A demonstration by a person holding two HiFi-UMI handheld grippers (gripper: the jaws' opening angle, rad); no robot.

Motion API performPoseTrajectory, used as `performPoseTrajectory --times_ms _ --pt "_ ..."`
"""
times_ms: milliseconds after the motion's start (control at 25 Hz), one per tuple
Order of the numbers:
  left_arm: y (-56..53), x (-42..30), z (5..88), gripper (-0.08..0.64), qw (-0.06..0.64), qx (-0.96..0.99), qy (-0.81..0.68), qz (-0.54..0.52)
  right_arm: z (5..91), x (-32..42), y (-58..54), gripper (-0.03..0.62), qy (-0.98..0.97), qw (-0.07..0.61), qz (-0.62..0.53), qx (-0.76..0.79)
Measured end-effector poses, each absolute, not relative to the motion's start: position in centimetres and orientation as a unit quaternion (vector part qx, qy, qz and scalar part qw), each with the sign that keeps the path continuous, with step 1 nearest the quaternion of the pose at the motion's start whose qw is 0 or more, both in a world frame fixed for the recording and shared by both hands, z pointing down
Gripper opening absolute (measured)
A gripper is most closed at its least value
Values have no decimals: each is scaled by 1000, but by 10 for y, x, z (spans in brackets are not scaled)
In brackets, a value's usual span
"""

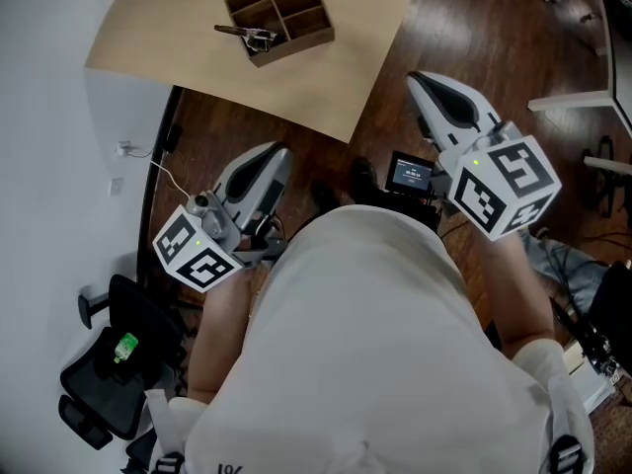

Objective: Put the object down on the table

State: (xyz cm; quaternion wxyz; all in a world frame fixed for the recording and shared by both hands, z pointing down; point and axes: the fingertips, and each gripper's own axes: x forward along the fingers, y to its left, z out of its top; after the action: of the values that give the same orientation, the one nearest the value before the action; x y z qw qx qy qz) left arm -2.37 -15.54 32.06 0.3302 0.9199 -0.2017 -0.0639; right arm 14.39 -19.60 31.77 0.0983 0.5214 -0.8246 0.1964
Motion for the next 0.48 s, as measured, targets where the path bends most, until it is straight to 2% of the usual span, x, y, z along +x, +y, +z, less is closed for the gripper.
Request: performPoseTrajectory --times_ms 480 --pt "-152 -24 323 2 333 918 -206 -64 310 144 -201 2 -833 81 210 506"
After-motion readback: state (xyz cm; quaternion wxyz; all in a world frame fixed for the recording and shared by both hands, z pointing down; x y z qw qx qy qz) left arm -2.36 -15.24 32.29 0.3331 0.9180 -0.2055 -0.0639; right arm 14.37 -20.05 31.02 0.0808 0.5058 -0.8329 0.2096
